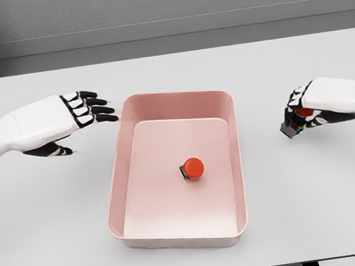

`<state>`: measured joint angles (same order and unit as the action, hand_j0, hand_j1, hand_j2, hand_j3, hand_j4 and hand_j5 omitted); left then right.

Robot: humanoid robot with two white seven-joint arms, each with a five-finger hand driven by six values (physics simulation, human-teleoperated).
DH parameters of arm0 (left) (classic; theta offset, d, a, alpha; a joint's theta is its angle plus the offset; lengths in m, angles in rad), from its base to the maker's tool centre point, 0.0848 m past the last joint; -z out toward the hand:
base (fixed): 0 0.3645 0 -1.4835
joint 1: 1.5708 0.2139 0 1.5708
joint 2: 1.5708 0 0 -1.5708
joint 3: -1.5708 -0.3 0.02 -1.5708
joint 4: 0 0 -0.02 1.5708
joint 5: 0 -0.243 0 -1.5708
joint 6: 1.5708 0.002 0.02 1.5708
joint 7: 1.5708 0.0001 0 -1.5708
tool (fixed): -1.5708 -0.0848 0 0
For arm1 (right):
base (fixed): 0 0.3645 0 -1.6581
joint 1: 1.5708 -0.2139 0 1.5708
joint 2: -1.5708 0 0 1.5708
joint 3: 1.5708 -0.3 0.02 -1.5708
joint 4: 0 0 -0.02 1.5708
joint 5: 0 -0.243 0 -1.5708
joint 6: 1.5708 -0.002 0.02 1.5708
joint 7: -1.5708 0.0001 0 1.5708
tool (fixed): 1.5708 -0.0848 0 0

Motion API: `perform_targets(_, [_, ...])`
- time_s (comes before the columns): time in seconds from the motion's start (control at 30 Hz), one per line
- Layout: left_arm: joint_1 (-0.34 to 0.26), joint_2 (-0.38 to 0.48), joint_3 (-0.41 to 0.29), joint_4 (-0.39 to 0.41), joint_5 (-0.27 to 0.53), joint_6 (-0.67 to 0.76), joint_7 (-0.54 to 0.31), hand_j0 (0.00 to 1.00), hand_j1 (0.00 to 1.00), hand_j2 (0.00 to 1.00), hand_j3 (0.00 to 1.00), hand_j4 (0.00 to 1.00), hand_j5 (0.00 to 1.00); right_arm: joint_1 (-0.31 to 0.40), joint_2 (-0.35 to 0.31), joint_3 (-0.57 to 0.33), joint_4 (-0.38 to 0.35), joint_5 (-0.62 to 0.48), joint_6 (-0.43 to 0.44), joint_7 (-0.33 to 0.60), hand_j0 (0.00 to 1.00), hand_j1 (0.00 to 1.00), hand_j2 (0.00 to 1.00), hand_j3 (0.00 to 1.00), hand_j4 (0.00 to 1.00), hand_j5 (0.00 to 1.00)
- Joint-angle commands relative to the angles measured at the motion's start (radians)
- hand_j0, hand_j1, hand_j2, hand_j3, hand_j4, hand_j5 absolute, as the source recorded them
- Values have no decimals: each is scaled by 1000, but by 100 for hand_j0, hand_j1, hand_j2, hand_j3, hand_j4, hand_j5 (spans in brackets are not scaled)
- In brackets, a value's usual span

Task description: Put the industrial switch in the basket with both arms

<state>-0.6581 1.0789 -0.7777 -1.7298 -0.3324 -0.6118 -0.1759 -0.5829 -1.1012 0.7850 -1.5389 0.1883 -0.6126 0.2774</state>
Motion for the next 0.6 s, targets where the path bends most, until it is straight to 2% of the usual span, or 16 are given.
perform_targets(0.0, [0,26,1,-7,10,1,-1,100,100,100,100,100,100,-2,-2,-1,-18,-7,2,0,45,45,45,45,45,45])
perform_targets(0.43, [-12,21,1,-11,9,1,-2,100,100,100,100,100,100,-21,-19,-4,-49,-12,2,-3,35,35,35,35,35,35])
perform_targets(0.5, [-12,24,0,-11,7,1,-2,100,100,100,100,100,100,-11,-19,-59,-66,-12,2,-3,35,35,35,35,35,35])
perform_targets(0.57, [-11,24,-2,-11,7,1,-2,100,100,100,100,100,100,-14,-19,-63,-75,-12,2,-1,35,35,35,35,35,35])
